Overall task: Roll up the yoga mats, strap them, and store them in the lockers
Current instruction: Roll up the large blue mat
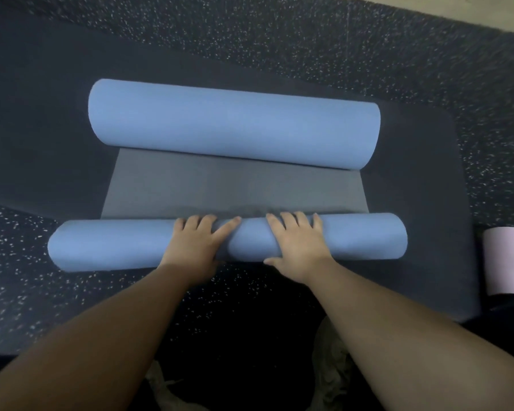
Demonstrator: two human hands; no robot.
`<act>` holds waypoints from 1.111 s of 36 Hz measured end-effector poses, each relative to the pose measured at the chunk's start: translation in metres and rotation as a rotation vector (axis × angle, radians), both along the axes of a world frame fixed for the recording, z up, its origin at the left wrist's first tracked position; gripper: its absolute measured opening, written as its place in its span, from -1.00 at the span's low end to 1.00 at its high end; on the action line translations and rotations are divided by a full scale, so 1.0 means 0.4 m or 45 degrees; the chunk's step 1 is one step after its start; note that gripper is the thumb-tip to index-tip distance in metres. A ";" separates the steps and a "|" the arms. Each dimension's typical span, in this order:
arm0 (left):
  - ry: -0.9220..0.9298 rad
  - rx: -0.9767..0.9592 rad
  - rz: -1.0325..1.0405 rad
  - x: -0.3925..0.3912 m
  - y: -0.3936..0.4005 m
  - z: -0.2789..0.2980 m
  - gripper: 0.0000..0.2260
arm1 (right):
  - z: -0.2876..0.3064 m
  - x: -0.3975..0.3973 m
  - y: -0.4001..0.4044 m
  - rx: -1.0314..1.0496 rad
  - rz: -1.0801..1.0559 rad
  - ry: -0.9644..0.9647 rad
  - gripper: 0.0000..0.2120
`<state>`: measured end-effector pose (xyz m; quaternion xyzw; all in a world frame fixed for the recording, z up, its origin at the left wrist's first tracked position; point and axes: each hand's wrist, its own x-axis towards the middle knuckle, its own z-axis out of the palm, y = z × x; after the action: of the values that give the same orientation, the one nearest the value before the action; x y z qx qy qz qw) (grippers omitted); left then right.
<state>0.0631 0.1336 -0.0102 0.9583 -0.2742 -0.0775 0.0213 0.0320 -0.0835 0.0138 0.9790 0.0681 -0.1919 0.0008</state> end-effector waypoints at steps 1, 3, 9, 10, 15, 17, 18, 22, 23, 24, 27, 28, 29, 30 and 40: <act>0.036 0.028 0.005 -0.013 -0.003 0.007 -0.11 | 0.003 -0.012 -0.001 0.001 0.001 0.020 -0.14; 0.082 0.031 0.018 -0.037 -0.005 0.013 -0.19 | 0.008 -0.036 0.000 -0.003 0.007 0.048 -0.14; 0.135 0.032 0.075 -0.095 -0.013 0.031 -0.21 | 0.024 -0.085 0.000 -0.016 0.013 0.107 -0.16; 0.137 0.047 0.068 -0.102 -0.014 0.033 -0.21 | 0.027 -0.090 -0.001 -0.018 0.012 0.123 -0.16; 0.212 0.068 0.038 -0.119 -0.012 0.021 -0.18 | 0.022 -0.114 0.004 0.001 -0.028 0.226 -0.19; 0.241 0.106 0.021 -0.119 -0.011 0.015 -0.17 | 0.014 -0.119 0.012 0.004 -0.063 0.239 -0.20; 0.262 0.115 0.020 -0.119 -0.009 0.013 -0.16 | 0.010 -0.121 0.016 0.004 -0.078 0.242 -0.20; 0.288 0.114 -0.011 -0.105 0.003 0.004 -0.11 | 0.003 -0.112 0.016 0.024 -0.095 0.265 -0.18; 0.285 0.111 -0.021 -0.103 0.006 0.000 -0.12 | 0.003 -0.106 0.011 0.038 -0.097 0.274 -0.18; 0.285 0.081 -0.017 -0.102 0.010 -0.004 -0.13 | 0.004 -0.101 0.006 0.053 -0.098 0.284 -0.16; 0.264 -0.039 0.033 -0.103 0.015 -0.010 -0.16 | 0.008 -0.081 -0.007 0.096 -0.098 0.321 -0.14; 0.222 -0.067 0.040 -0.104 0.013 -0.011 -0.17 | 0.009 -0.074 -0.011 0.109 -0.095 0.335 -0.14; 0.187 -0.105 0.045 -0.105 0.011 -0.018 -0.20 | 0.009 -0.067 -0.014 0.120 -0.093 0.347 -0.13; 0.161 -0.128 0.049 -0.107 0.009 -0.024 -0.25 | 0.008 -0.061 -0.017 0.130 -0.090 0.357 -0.12; 0.211 -0.118 0.189 -0.075 -0.037 -0.026 -0.38 | -0.008 0.017 -0.021 0.205 -0.371 0.227 -0.40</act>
<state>0.0331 0.1187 -0.0205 0.9643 -0.2029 -0.1419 0.0936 0.0388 -0.0919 0.0106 0.9546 -0.0595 -0.2699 -0.1114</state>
